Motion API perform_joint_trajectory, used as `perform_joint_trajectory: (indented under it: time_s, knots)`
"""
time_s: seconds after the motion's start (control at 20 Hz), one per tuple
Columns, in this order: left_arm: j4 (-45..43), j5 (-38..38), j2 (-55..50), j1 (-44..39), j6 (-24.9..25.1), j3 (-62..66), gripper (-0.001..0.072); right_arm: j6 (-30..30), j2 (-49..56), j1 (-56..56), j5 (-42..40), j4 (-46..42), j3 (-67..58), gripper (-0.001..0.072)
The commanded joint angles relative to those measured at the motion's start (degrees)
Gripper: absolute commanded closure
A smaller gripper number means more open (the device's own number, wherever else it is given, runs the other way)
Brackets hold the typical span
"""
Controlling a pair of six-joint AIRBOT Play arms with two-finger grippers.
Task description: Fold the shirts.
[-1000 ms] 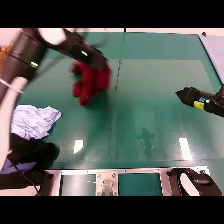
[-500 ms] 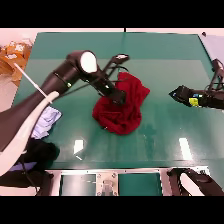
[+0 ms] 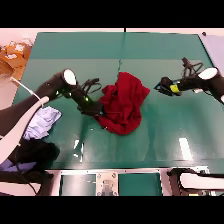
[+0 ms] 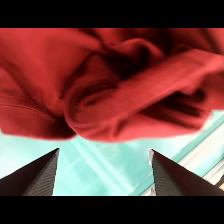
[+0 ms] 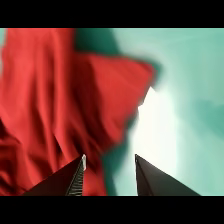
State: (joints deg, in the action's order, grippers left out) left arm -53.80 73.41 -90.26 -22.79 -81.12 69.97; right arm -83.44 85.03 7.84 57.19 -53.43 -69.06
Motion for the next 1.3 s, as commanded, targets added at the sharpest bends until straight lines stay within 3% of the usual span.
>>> perform_joint_trajectory:
  time_s: [0.0,0.1,0.15,0.2,0.35,0.4,0.45,0.5,0.75,0.95,1.25]
  knots:
    - [7.6,-12.8,-0.3,-2.3,2.9,-9.3,0.0086,2.7,12.8,-2.2,0.5,6.4,-11.0,0.0341]
    - [12.1,-18.7,-0.8,-5.0,5.8,-11.8,0.0108,2.7,18.1,-4.4,1.5,6.5,-16.6,0.0341]
    - [12.4,-19.3,-0.9,-6.0,6.5,-11.8,0.0355,2.7,20.3,-5.6,1.7,6.5,-18.8,0.0341]
    - [12.0,-19.4,-0.9,-6.2,7.1,-11.8,0.068,2.6,22.1,-6.7,1.6,6.5,-20.6,0.0341]
    - [10.7,-17.2,-0.8,-4.4,7.9,-11.8,0.0685,2.5,25.6,-8.5,1.3,7.0,-24.2,0.0353]
    - [9.5,-15.0,-0.8,-3.3,7.6,-11.6,0.0685,2.5,26.4,-8.5,1.4,7.1,-25.1,0.0448]
    - [8.0,-13.0,-0.5,-2.3,7.3,-11.4,0.0685,2.5,26.8,-8.5,1.4,7.2,-25.4,0.0643]
    - [5.5,-11.8,0.8,-1.1,5.8,-11.4,0.0685,2.4,26.8,-8.1,1.5,7.2,-25.4,0.0701]
    - [-6.4,-10.8,17.8,5.8,-1.4,-8.5,0.0685,2.3,18.2,-5.0,7.4,7.6,-25.5,0.0706]
    - [-7.6,-9.6,31.1,7.8,-2.9,6.3,0.0686,3.1,-0.1,-3.3,7.4,7.6,-27.0,0.0704]
    - [-10.2,-3.0,37.5,7.8,-4.5,35.5,0.0685,2.4,-31.3,0.8,5.2,7.5,-27.8,0.0703]
